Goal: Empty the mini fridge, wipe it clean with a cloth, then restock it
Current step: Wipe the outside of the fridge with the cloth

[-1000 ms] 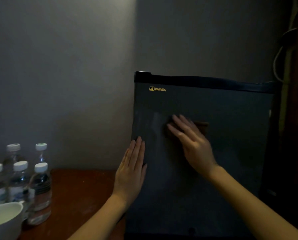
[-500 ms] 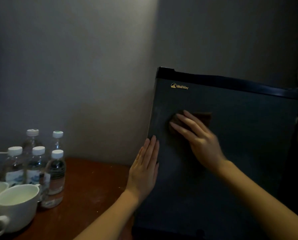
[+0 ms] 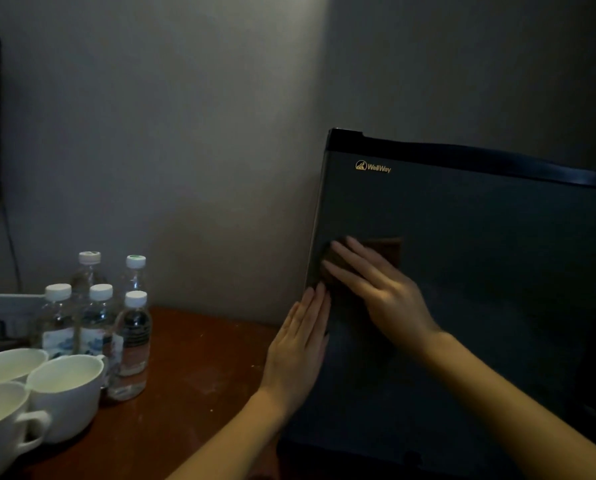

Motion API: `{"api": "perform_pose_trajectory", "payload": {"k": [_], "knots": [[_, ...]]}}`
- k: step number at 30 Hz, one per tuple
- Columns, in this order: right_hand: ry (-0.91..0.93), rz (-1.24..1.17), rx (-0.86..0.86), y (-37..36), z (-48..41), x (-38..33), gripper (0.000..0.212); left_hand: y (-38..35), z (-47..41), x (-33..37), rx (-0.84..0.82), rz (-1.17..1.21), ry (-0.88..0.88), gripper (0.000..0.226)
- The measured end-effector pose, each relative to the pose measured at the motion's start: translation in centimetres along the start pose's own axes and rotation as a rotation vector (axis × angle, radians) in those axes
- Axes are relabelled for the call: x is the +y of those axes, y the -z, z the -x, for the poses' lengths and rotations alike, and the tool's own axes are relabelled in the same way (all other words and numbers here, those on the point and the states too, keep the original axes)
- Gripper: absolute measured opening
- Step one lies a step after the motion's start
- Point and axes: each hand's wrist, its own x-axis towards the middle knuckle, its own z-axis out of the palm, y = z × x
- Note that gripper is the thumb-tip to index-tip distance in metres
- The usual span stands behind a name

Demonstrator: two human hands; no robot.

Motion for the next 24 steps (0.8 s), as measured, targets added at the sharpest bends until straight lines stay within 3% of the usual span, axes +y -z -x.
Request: {"api": "perform_pose_trajectory", "payload": {"k": [3,7,9,12,15,21,24], "knots": [[-0.115,-0.022,0.05,1.3,0.0,1.5,0.049,0.1,2.0,0.3,-0.054,-0.011,-0.001,0.068],[-0.307,-0.051,0.205,-0.3,-4.6,-1.2,0.045,0.6,3.2,1.3,-0.148,-0.028,0.064,0.076],[-0.232,-0.068,0.188,-1.8,-4.6,-2.8,0.043,1.2,3.5,1.8,-0.18,-0.064,0.075,0.072],[-0.035,-0.049,0.021,-2.7,0.2,-4.0,0.047,1.8,5.0,1.3,-0.232,-0.029,0.038,0.069],[0.015,0.002,-0.076,-1.0,4.8,-2.6,0.053,2.2,6.0,0.4,-0.283,0.039,0.019,0.074],[-0.388,-0.054,0.223,0.9,-1.4,0.0,0.043,2.5,5.7,1.0,-0.287,0.079,0.056,0.071],[-0.328,-0.059,0.212,-1.0,-2.7,-1.7,0.044,2.5,4.5,1.5,-0.272,0.048,0.059,0.073]]}}
